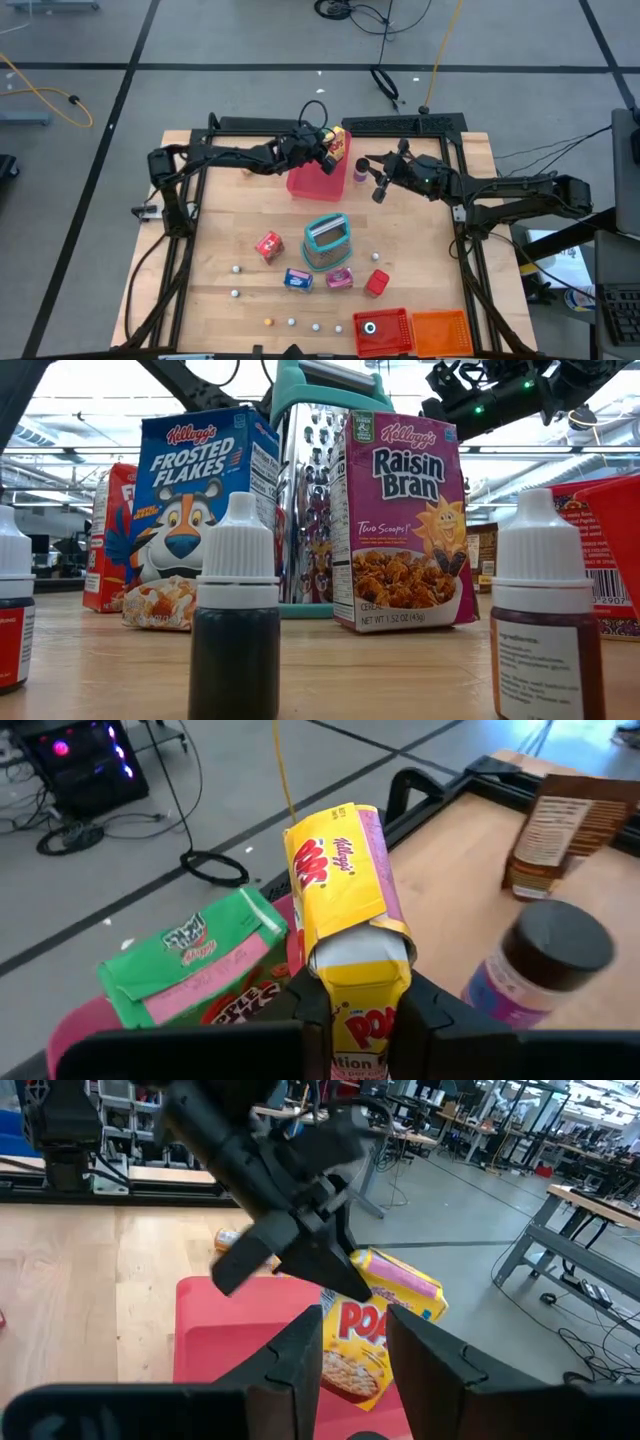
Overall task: Pick & Place Kitchen Items
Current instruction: Put the yellow cereal box into the pink bin
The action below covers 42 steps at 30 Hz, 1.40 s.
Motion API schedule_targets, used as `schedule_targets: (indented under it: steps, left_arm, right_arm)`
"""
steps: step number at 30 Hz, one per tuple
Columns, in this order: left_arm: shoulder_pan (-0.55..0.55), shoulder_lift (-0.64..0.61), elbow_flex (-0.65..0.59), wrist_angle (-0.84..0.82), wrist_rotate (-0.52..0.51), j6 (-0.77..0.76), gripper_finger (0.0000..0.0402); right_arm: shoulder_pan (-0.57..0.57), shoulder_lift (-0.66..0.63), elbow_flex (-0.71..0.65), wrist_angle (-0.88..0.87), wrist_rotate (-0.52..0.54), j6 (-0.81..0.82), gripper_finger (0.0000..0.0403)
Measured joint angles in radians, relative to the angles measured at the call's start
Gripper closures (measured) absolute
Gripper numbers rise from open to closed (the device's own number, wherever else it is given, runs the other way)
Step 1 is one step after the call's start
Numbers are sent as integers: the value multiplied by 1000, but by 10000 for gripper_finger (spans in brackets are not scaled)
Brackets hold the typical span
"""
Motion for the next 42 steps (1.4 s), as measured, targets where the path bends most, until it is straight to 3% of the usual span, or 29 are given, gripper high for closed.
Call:
schedule_targets:
  steps: [12,18,42]
  left_arm:
    - [3,88,-1,131,-146,-87,350]
    - [-3,106,0,215,-156,-63,349]
    - [-2,126,0,253,-164,-47,347]
  right_arm:
    - [0,0,0,-6,0,-1,300]
    - [0,0,0,-7,0,-2,300]
    - [0,0,0,-6,0,-1,301]
